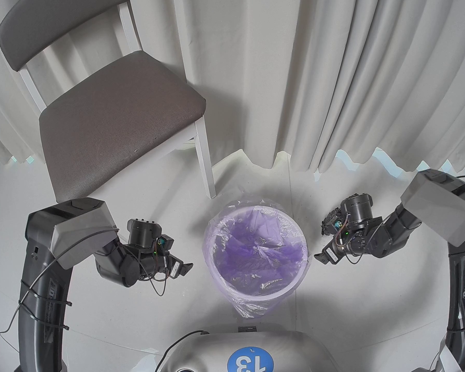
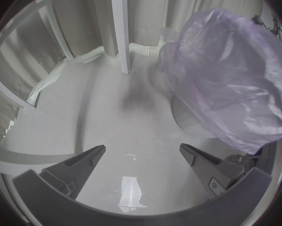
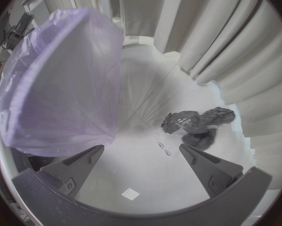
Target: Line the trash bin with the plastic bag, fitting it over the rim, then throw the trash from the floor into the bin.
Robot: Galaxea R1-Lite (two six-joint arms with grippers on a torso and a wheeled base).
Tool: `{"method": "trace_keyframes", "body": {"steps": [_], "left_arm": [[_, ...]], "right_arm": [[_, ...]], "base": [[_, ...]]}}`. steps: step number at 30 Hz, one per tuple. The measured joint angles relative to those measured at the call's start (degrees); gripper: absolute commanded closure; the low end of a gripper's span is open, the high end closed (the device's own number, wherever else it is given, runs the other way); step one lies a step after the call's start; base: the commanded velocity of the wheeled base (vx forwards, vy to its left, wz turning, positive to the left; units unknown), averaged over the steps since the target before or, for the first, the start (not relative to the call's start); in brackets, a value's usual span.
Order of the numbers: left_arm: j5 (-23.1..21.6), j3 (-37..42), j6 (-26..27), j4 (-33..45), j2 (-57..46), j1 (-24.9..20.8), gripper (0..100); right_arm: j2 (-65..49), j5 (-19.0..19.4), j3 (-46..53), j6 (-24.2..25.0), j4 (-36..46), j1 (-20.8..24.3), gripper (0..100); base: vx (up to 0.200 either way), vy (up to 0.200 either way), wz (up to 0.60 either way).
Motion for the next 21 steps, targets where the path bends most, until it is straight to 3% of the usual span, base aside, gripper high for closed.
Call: {"method": "trace_keyframes", "body": {"steps": [3,8,11,17,21], "left_arm": [[-3.2,6.1,1.4,-4.2,-2.4,0.0,0],[-14.2,11.7,9.4,-8.6,-4.6,0.0,0],[-18.3,12.3,12.9,-9.9,-4.5,-0.1,0],[-24.2,8.0,14.2,-10.6,-2.0,-0.3,0],[-27.3,3.9,14.5,-10.4,-0.1,-0.4,0]], "right_arm": [[-4.2,0.1,5.3,-0.1,-2.3,-0.6,0],[-11.3,2.8,13.2,-0.9,-4.6,-1.6,0],[-15.3,7.9,17.5,-2.7,-5.4,-2.4,0],[-20.5,21.1,22.1,-10.7,-7.5,-5.9,0],[-22.0,26.9,24.1,-15.8,-9.5,-9.1,0]], "base": [[0.000,0.000,0.00],[0.000,0.000,0.00],[0.000,0.000,0.00],[0.000,0.000,0.00],[0.000,0.000,0.00]]}}
